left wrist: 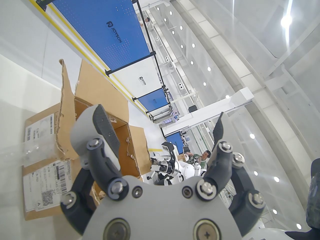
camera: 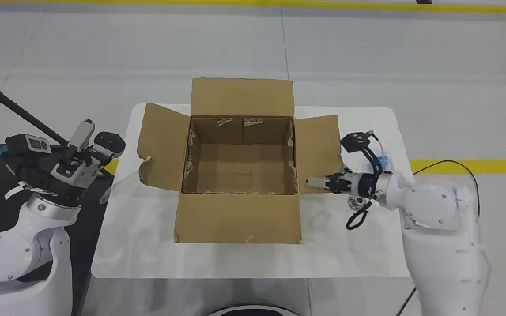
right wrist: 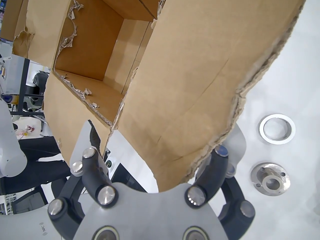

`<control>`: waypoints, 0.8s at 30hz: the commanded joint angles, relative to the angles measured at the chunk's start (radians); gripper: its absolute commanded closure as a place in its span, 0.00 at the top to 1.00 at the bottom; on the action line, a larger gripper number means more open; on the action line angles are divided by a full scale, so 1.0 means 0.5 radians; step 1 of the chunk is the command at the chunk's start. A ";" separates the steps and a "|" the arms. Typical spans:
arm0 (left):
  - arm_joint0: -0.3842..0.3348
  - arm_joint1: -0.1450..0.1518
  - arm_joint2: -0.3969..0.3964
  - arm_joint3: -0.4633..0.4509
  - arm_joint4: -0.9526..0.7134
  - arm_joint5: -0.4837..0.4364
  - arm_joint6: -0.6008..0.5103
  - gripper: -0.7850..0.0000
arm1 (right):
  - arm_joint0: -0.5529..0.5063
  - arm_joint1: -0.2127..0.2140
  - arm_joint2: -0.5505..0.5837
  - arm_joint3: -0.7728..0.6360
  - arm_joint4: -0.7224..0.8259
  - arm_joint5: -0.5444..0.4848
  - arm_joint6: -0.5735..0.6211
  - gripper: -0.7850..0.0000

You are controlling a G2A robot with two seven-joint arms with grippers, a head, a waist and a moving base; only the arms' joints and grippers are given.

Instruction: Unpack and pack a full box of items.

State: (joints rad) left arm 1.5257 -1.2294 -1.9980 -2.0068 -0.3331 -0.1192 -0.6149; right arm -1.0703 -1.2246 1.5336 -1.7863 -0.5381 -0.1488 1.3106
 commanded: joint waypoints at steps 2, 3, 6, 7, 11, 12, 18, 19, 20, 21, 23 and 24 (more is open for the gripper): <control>0.000 0.000 0.000 0.000 0.000 0.000 0.000 1.00 | -0.027 0.015 0.061 -0.038 -0.015 0.026 -0.045 1.00; 0.000 0.000 0.000 0.000 0.000 0.000 0.000 1.00 | -0.044 0.021 0.089 -0.057 -0.025 0.035 -0.060 1.00; 0.000 0.000 0.000 0.000 0.000 0.000 0.000 1.00 | -0.106 0.042 0.208 -0.140 -0.090 0.072 -0.129 1.00; 0.000 0.000 0.000 0.000 0.000 0.000 0.000 1.00 | -0.131 0.048 0.246 -0.170 -0.107 0.076 -0.147 1.00; 0.000 0.000 0.000 0.000 0.000 0.000 0.000 1.00 | -0.222 0.072 0.408 -0.260 -0.098 0.090 -0.209 1.00; 0.000 0.000 0.000 0.000 0.000 0.000 0.000 1.00 | -0.240 0.077 0.447 -0.274 -0.090 0.089 -0.226 1.00; 0.000 0.000 0.000 0.000 0.000 0.000 0.000 1.00 | -0.300 0.089 0.536 -0.341 -0.058 0.070 -0.273 1.00; 0.000 0.000 0.000 0.000 0.000 0.000 0.000 1.00 | -0.300 0.089 0.536 -0.341 -0.058 0.070 -0.273 1.00; 0.000 0.000 0.000 0.000 0.000 0.000 0.000 1.00 | -0.300 0.089 0.536 -0.341 -0.058 0.070 -0.273 1.00; 0.000 0.000 0.000 0.000 0.000 0.000 0.000 1.00 | -0.300 0.089 0.536 -0.341 -0.058 0.070 -0.273 1.00; 0.000 0.000 0.000 0.000 0.000 0.000 0.000 1.00 | -0.300 0.089 0.536 -0.341 -0.058 0.070 -0.273 1.00; 0.000 0.000 0.000 0.000 0.000 0.000 0.000 1.00 | -0.300 0.089 0.536 -0.341 -0.058 0.070 -0.273 1.00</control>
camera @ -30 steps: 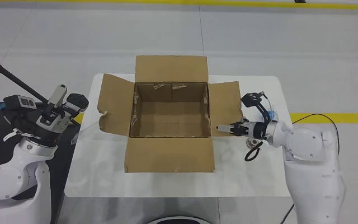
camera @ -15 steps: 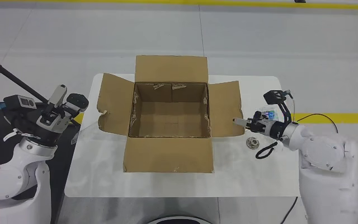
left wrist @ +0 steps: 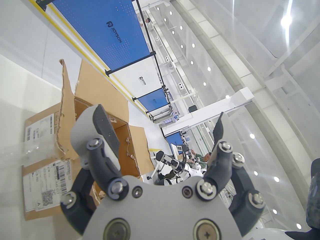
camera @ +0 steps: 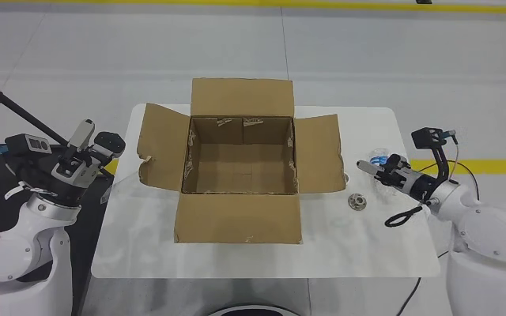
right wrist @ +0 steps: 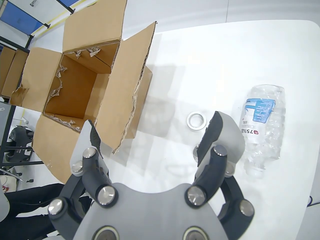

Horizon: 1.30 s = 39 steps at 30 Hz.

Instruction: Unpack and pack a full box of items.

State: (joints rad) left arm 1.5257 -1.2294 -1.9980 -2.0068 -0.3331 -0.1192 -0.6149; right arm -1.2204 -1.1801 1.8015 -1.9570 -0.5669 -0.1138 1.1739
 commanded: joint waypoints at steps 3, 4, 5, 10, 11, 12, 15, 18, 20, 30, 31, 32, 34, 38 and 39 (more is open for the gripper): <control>0.000 0.000 0.000 0.000 0.000 0.000 0.000 1.00 | -0.006 0.000 -0.001 0.000 -0.013 0.001 -0.011 1.00; 0.000 0.000 0.000 0.000 0.000 0.000 0.000 1.00 | -0.031 0.005 -0.022 -0.013 -0.099 -0.004 -0.014 1.00; 0.000 0.000 0.000 0.000 0.000 0.000 0.000 1.00 | -0.039 0.008 -0.041 -0.022 -0.135 -0.011 -0.006 1.00; 0.000 0.000 0.000 0.000 0.000 0.000 0.000 1.00 | -0.068 0.033 -0.051 -0.025 -0.202 -0.029 0.115 1.00; 0.000 0.000 0.000 0.000 0.000 0.000 0.000 1.00 | -0.084 0.039 -0.045 -0.025 -0.214 -0.039 0.141 1.00; 0.000 0.000 0.000 0.000 0.000 0.000 0.000 1.00 | -0.095 0.046 -0.041 -0.027 -0.242 -0.056 0.184 1.00; 0.000 0.000 0.000 0.000 0.000 0.000 0.000 1.00 | -0.120 0.065 -0.053 -0.012 -0.300 -0.085 0.315 1.00; 0.000 0.000 0.000 0.000 0.000 0.000 0.000 1.00 | -0.120 0.077 -0.083 0.024 -0.343 -0.061 0.381 0.93; 0.000 0.000 0.000 0.000 0.000 0.000 0.000 1.00 | -0.113 0.084 -0.121 0.050 -0.419 -0.020 0.403 0.88; 0.000 0.000 0.000 0.000 0.000 0.000 0.000 1.00 | 0.055 0.093 -0.447 0.222 -0.840 0.284 0.479 0.51; 0.000 0.000 0.000 0.000 0.000 0.000 0.000 1.00 | 0.084 0.092 -0.479 0.253 -0.855 0.305 0.486 0.50; 0.000 0.000 0.000 0.000 0.000 0.000 0.000 1.00 | 0.110 0.091 -0.505 0.293 -0.868 0.326 0.497 0.49; 0.000 0.000 0.000 0.000 0.000 0.000 0.000 1.00 | 0.161 0.090 -0.556 0.349 -0.925 0.365 0.517 0.49; 0.000 0.000 0.000 0.000 0.000 0.000 0.000 1.00 | 0.236 0.087 -0.629 0.443 -0.961 0.410 0.529 0.49; 0.000 0.000 0.000 0.000 0.000 0.000 0.000 1.00 | 0.247 0.086 -0.647 0.461 -0.965 0.417 0.529 0.49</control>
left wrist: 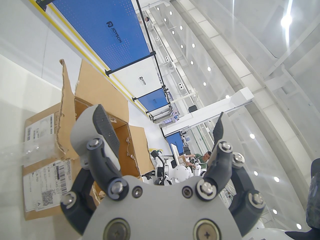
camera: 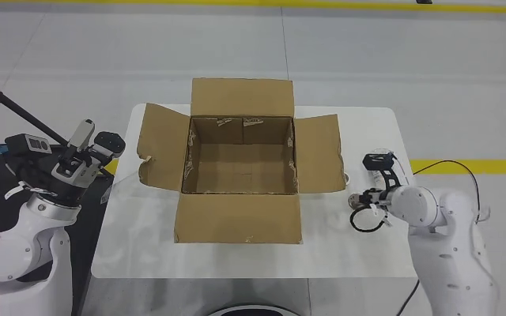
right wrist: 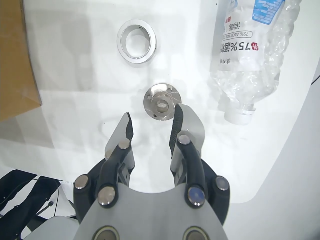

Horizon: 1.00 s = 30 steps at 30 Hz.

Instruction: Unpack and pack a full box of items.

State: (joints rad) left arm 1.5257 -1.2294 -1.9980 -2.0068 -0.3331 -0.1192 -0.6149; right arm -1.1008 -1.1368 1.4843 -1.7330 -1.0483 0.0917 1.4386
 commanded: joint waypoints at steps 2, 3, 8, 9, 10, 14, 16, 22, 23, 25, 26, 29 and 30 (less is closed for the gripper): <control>0.000 0.000 0.000 0.000 0.000 0.000 0.000 1.00 | 0.035 -0.001 -0.037 0.060 -0.015 0.010 -0.004 0.49; 0.000 0.000 0.000 0.000 0.000 0.000 0.000 1.00 | 0.045 -0.002 -0.050 0.076 -0.016 0.014 -0.004 0.49; 0.000 0.000 0.000 0.000 0.000 0.000 0.000 1.00 | 0.079 -0.005 -0.118 0.132 -0.052 0.048 0.014 0.47; 0.000 0.000 0.000 0.000 0.000 0.000 0.000 1.00 | 0.085 -0.005 -0.128 0.142 -0.058 0.049 0.020 0.47; 0.000 0.000 0.000 0.000 0.000 0.000 0.000 1.00 | 0.091 -0.006 -0.137 0.149 -0.061 0.053 0.021 0.47; 0.000 0.000 0.000 0.000 0.000 0.000 0.000 1.00 | 0.101 -0.006 -0.161 0.161 -0.066 0.063 0.021 0.45; 0.000 0.000 0.000 0.000 0.000 0.000 0.000 1.00 | 0.106 -0.006 -0.171 0.168 -0.078 0.070 0.022 0.45; 0.000 0.000 0.000 0.000 0.000 0.000 0.000 1.00 | 0.137 -0.007 -0.216 0.205 -0.133 0.103 0.041 0.42; 0.000 0.000 0.000 0.000 0.000 0.000 0.000 1.00 | 0.143 -0.007 -0.223 0.210 -0.136 0.109 0.041 0.42; 0.000 0.000 0.000 0.000 0.000 0.000 0.000 1.00 | 0.151 -0.008 -0.233 0.219 -0.137 0.114 0.039 0.43; 0.000 0.000 0.000 0.000 0.000 0.000 0.000 1.00 | 0.154 -0.008 -0.236 0.226 -0.146 0.120 0.039 0.44; 0.000 0.000 0.000 0.000 0.000 0.000 0.000 1.00 | 0.164 -0.009 -0.248 0.240 -0.150 0.129 0.038 0.45; 0.000 0.000 0.000 0.000 0.000 0.000 0.000 1.00 | 0.167 -0.010 -0.251 0.248 -0.150 0.130 0.037 0.45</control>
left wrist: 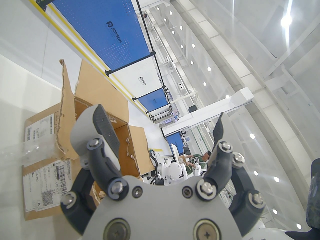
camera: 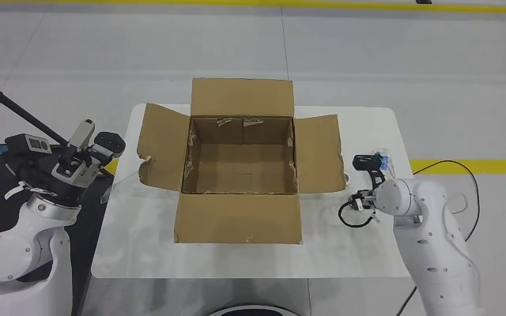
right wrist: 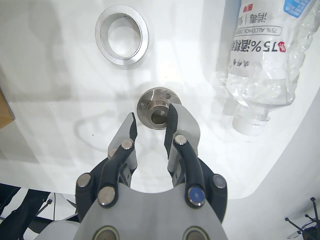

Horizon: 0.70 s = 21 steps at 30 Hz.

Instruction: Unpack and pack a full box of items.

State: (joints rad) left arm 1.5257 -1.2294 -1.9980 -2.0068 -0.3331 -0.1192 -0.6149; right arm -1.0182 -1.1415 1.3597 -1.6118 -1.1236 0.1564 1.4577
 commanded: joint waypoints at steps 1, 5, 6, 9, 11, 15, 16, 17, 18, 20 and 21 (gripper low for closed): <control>0.000 0.000 0.000 0.000 0.000 0.000 0.000 1.00 | 0.006 0.000 -0.005 0.016 -0.001 0.002 -0.003 0.45; 0.000 0.000 0.000 0.000 0.000 0.000 0.000 1.00 | 0.026 -0.002 -0.025 0.048 -0.020 0.016 0.004 0.47; 0.000 0.000 0.000 0.000 0.000 0.000 0.000 1.00 | 0.029 -0.003 -0.026 0.051 -0.020 0.019 0.000 0.47; 0.000 0.000 0.000 0.000 0.000 0.000 0.000 1.00 | 0.023 -0.001 -0.016 0.043 -0.017 0.021 -0.005 0.47; 0.000 0.000 0.000 0.000 0.000 0.000 0.000 1.00 | 0.014 0.001 -0.009 0.030 -0.016 0.020 -0.004 0.47; 0.000 0.000 0.000 0.000 0.000 0.000 0.000 1.00 | -0.007 0.004 0.012 0.003 -0.020 0.035 -0.028 0.47; 0.000 0.000 0.000 0.000 0.000 0.000 0.000 1.00 | -0.014 0.006 0.021 -0.005 -0.018 0.036 -0.032 0.47; 0.000 0.000 0.000 0.000 0.000 0.000 0.000 1.00 | -0.022 0.007 0.031 -0.017 -0.015 0.037 -0.036 0.48; 0.000 0.000 0.000 0.000 0.000 0.000 0.000 1.00 | -0.031 0.009 0.041 -0.031 -0.012 0.039 -0.041 0.48; 0.000 0.000 0.000 0.000 0.000 0.000 0.000 1.00 | -0.049 0.012 0.058 -0.057 -0.013 0.039 -0.047 0.48; 0.000 0.000 0.000 0.000 0.000 0.000 0.000 1.00 | -0.056 0.013 0.065 -0.069 -0.013 0.041 -0.050 0.48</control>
State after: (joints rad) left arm 1.5257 -1.2294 -1.9980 -2.0068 -0.3331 -0.1192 -0.6149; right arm -1.0438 -1.1353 1.3895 -1.6421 -1.1298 0.1763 1.4338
